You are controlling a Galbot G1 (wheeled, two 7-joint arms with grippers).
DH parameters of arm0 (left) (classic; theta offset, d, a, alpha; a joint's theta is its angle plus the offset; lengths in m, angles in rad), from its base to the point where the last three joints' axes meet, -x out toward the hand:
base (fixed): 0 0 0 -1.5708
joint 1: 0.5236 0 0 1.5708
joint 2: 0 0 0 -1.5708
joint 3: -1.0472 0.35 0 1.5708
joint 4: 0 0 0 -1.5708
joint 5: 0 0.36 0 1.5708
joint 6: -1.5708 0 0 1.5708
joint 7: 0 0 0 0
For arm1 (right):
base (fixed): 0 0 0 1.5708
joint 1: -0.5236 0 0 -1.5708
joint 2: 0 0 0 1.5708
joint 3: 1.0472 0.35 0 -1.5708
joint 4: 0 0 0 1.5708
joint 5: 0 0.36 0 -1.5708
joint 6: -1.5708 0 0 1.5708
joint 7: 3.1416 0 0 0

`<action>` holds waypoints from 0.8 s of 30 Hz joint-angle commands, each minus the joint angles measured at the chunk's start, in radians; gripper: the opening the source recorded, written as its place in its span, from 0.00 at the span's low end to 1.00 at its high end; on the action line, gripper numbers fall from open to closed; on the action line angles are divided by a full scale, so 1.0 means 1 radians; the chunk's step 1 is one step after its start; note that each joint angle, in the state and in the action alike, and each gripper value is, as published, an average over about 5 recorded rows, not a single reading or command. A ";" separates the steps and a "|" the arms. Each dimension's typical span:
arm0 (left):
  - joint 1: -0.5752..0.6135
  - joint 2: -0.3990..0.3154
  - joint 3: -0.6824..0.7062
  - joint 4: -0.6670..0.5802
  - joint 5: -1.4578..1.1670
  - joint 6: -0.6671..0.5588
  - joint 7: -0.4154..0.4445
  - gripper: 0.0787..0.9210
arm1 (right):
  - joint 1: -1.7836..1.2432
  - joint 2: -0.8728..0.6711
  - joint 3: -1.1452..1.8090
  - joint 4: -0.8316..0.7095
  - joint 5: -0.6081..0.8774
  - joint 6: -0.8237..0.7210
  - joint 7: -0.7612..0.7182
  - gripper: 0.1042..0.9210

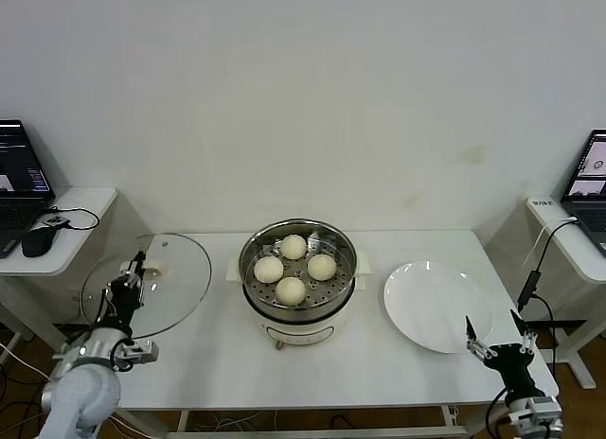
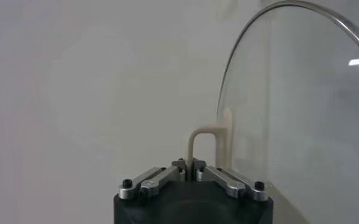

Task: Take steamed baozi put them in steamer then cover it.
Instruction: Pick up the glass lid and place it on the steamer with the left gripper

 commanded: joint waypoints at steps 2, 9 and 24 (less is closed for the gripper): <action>-0.084 0.098 0.180 -0.174 -0.131 0.186 0.098 0.06 | 0.004 0.020 -0.024 -0.006 -0.074 0.002 0.019 0.88; -0.260 0.071 0.400 -0.088 -0.081 0.243 0.105 0.06 | 0.001 0.074 -0.058 -0.024 -0.187 0.014 0.066 0.88; -0.473 -0.098 0.547 0.004 0.197 0.356 0.309 0.06 | 0.034 0.180 -0.105 -0.084 -0.431 0.023 0.173 0.88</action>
